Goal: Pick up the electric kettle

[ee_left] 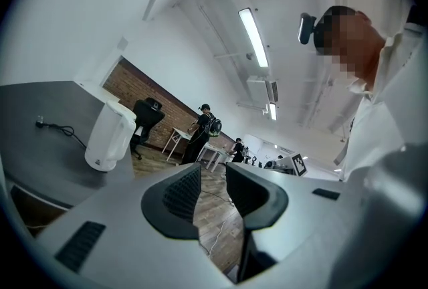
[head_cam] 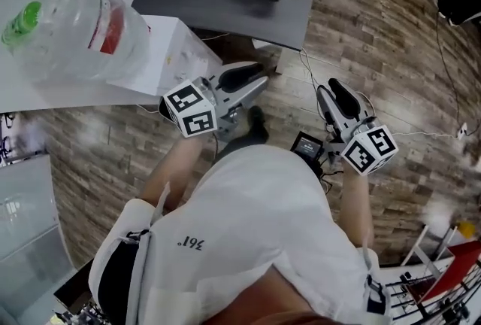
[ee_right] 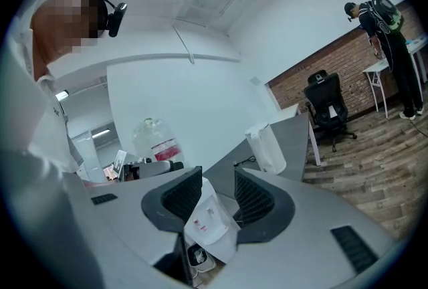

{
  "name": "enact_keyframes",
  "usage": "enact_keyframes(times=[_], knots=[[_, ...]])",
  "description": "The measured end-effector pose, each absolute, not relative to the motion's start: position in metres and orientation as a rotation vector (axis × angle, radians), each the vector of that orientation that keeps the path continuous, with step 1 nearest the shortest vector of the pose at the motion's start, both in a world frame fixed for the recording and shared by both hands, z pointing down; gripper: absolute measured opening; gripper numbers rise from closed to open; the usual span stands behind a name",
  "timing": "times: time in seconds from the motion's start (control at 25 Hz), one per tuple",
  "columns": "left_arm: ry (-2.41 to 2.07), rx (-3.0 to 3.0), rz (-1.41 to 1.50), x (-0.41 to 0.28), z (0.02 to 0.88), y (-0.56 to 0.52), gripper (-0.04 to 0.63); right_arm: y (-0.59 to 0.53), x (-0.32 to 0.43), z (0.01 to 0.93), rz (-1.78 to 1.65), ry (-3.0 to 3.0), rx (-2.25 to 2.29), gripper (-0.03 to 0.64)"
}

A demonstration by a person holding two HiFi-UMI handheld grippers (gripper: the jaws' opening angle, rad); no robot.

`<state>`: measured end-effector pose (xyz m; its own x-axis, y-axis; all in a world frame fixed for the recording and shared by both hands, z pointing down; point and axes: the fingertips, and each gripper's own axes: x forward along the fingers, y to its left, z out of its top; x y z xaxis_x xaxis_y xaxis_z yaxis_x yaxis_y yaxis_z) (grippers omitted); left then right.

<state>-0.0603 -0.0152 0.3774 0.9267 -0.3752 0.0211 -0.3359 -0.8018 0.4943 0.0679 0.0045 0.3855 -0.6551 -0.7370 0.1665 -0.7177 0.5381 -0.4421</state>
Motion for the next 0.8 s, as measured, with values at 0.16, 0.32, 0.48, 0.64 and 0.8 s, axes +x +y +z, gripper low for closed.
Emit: enact_keyframes(times=[0.16, 0.32, 0.48, 0.64, 0.8], knots=[[-0.507, 2.572, -0.093, -0.085, 0.379, -0.045, 0.1, -0.026, 0.045, 0.385, -0.749, 2.725, -1.294, 0.13], [-0.503, 2.557, -0.089, -0.099, 0.383, -0.065, 0.101, -0.045, 0.034, 0.386, -0.757, 2.722, -1.319, 0.13], [-0.491, 2.545, -0.098, -0.102, 0.388, -0.078, 0.1, -0.058, 0.03, 0.389, -0.779, 2.741, -1.333, 0.13], [-0.506, 2.538, -0.083, -0.101, 0.394, -0.092, 0.101, -0.075, 0.03, 0.395, -0.79, 2.768, -1.329, 0.13], [-0.543, 2.546, -0.064, -0.097, 0.399, -0.108, 0.101, -0.096, 0.033, 0.402, -0.806, 2.796, -1.297, 0.13]])
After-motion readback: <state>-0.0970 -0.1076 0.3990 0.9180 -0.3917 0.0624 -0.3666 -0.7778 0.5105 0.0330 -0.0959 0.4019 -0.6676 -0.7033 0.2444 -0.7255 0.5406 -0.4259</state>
